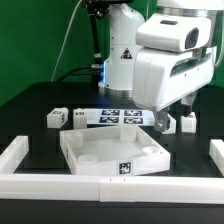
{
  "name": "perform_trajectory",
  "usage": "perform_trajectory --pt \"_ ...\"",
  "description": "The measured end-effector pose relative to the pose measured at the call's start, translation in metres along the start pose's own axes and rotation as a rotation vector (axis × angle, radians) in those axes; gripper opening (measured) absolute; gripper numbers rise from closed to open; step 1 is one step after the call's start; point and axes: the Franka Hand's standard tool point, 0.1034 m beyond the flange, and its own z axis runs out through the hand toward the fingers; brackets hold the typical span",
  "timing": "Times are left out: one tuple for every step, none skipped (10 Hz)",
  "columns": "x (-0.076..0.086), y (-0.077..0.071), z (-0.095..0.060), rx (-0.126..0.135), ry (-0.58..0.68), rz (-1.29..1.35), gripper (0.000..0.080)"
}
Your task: Assemble one leg
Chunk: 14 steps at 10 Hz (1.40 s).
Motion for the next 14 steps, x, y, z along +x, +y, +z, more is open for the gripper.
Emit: perform_trajectory --pt "0.0 0.0 0.0 0.0 0.0 0.0 0.065" --pt "0.0 0.0 0.0 0.0 0.0 0.0 0.065" --pt "0.0 0.0 0.0 0.0 0.0 0.0 0.065" --pt "0.0 0.0 0.0 0.001 0.0 0.001 0.065" --pt "0.0 -0.001 0.001 0.002 0.0 0.001 0.065" --pt "-0.001 -0.005 0.005 -0.009 0.014 -0.008 0.065" --pt "-0.007 -0.017 0.012 -0.025 0.035 -0.067 0.065" --pt "-0.02 -0.027 0.016 -0.03 0.041 -0.141 0.065" --pt "-0.036 -0.033 0.019 -0.041 0.048 -0.241 0.065" --pt "-0.057 -0.036 0.024 -0.048 0.05 -0.396 0.065" --pt "-0.08 -0.03 0.03 -0.043 0.043 -0.539 0.065" --pt "-0.092 -0.025 0.033 -0.037 0.04 -0.574 0.065" --pt "-0.091 -0.025 0.033 -0.036 0.042 -0.546 0.065" --pt "-0.09 -0.026 0.033 -0.036 0.042 -0.547 0.065"
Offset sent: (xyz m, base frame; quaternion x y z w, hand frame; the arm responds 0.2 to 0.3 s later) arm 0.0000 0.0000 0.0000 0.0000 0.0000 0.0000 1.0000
